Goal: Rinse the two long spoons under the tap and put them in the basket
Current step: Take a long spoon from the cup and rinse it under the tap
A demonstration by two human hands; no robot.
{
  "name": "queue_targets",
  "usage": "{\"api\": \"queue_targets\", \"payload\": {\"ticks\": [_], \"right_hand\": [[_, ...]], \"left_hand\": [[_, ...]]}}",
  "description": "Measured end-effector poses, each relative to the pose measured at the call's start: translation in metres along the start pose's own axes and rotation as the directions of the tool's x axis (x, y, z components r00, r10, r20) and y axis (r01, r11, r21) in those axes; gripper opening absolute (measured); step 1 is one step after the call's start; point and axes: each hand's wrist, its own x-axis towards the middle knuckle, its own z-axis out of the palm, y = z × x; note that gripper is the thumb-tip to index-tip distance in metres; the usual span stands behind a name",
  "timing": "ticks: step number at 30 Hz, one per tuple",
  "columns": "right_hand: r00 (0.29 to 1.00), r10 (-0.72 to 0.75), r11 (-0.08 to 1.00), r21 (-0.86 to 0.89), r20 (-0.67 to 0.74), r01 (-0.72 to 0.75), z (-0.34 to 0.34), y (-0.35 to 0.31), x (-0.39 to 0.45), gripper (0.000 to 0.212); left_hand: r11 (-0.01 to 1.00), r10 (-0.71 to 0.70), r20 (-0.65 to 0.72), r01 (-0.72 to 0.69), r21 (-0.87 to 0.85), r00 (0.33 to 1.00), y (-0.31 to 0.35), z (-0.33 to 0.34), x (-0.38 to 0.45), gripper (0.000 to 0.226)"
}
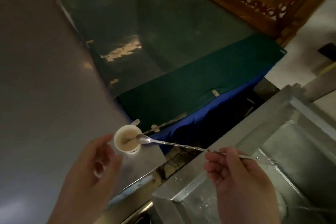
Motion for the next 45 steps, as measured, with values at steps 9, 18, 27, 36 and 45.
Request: {"api": "queue_targets", "payload": {"ticks": [9,18,27,36,45], "right_hand": [[0.977,-0.056,0.965,0.240,-0.205,0.106,-0.106,-0.060,-0.008,0.027],[0.870,-0.067,0.886,0.372,-0.488,0.277,-0.256,-0.096,-0.013,0.026],[0.819,-0.024,0.809,0.470,-0.573,0.353,-0.387,-0.068,0.019,0.024],[0.776,0.148,0.687,0.628,-0.613,0.365,-0.444,-0.020,0.064,0.023],[0.752,0.270,0.598,0.717,-0.601,0.357,-0.448,-0.006,0.066,0.023]], "left_hand": [[0.965,0.117,0.447,0.004,-0.261,0.887,0.101,0.109,-0.032,0.062],[0.941,0.319,0.714,-0.117,-0.318,0.624,0.165,0.240,-0.081,0.058],[0.951,0.286,0.822,-0.038,-0.308,0.493,0.171,0.394,-0.128,0.055],[0.959,0.213,0.845,0.060,-0.276,0.490,0.161,0.493,-0.155,0.040],[0.947,0.188,0.831,0.128,-0.296,0.524,0.156,0.512,-0.162,0.025]]}}
